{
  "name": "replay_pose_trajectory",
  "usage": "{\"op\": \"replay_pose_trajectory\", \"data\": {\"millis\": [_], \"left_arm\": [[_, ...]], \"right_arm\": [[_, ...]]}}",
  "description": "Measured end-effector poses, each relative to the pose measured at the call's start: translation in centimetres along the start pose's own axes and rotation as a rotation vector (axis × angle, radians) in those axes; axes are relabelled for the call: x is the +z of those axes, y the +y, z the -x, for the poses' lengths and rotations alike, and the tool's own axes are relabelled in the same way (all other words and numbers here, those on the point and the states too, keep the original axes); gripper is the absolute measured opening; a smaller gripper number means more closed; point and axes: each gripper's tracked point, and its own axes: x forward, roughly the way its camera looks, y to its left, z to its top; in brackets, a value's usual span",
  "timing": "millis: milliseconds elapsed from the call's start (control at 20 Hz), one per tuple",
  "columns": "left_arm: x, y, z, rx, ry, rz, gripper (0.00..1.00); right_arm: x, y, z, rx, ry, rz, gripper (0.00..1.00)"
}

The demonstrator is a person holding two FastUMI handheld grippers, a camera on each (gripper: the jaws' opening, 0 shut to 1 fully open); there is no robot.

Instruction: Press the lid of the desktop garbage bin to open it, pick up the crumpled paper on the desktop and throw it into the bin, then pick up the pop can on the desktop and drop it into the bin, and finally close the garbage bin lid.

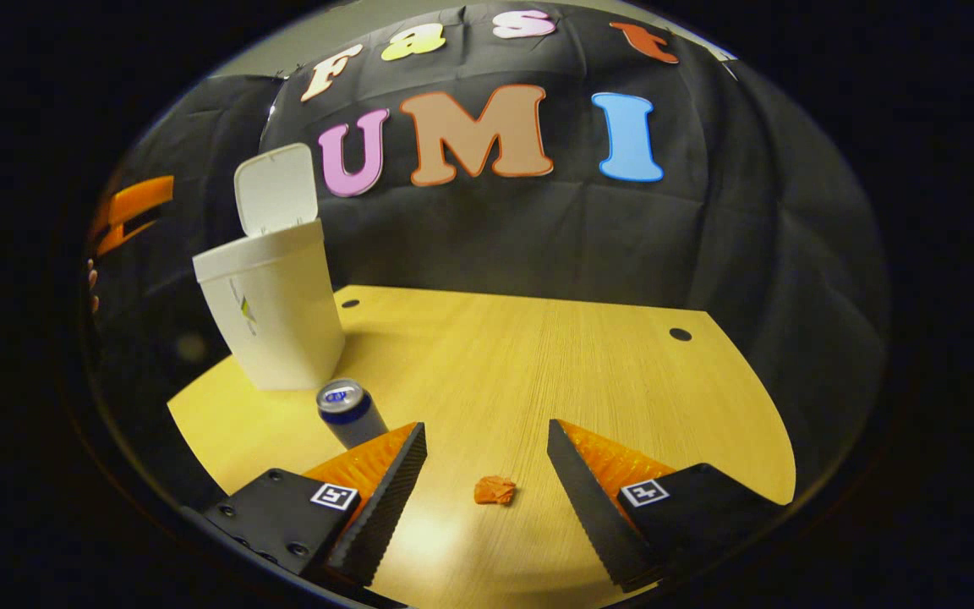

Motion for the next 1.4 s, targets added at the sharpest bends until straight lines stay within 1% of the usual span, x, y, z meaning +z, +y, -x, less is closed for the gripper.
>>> {"op": "replay_pose_trajectory", "data": {"millis": [150,300,450,500,550,600,750,800,900,1000,1100,1250,1400], "left_arm": [[-0.6,0.7,1.0,0.027,0.029,-0.002,0.93],[-1.1,1.4,2.1,0.053,0.053,-0.008,0.93],[-1.4,2.0,3.1,0.075,0.076,-0.044,0.93],[-1.5,2.1,3.3,0.077,0.081,-0.055,0.93],[-1.5,2.0,3.5,0.08,0.087,-0.061,0.93],[-1.5,2.0,3.6,0.081,0.09,-0.064,0.93],[-1.8,1.9,3.7,0.081,0.098,-0.056,0.93],[-2.0,1.7,3.7,0.079,0.101,-0.05,0.93],[-2.1,1.3,3.5,0.07,0.102,-0.039,0.93],[-2.2,1.0,3.4,0.064,0.101,-0.031,0.94],[-2.6,0.8,2.9,0.056,0.101,-0.021,0.93],[-2.8,0.4,2.4,0.041,0.104,0.006,0.94],[-3.3,0.0,1.7,0.025,0.103,0.035,0.94]], "right_arm": [[-2.7,0.3,-2.7,0.003,0.077,0.057,0.97],[-5.4,-0.2,-4.6,-0.011,0.14,0.062,0.93],[-7.0,-0.2,-6.5,-0.018,0.183,0.055,0.93],[-7.4,-0.2,-7.1,-0.017,0.191,0.06,0.92],[-7.8,-0.1,-7.5,-0.013,0.205,0.061,0.89],[-8.2,0.2,-7.9,-0.001,0.222,0.064,0.8],[-9.2,0.1,-8.2,0.018,0.28,0.075,0.62],[-9.2,0.1,-8.2,0.02,0.278,0.079,0.55],[-9.0,0.2,-8.1,0.025,0.266,0.084,0.49],[-8.0,0.3,-7.4,0.037,0.241,0.075,0.47],[-5.4,1.0,-6.5,0.064,0.176,0.048,0.46],[0.8,1.8,-4.2,0.105,0.061,0.019,0.46],[7.6,4.4,-1.8,0.16,-0.063,0.008,0.46]]}}
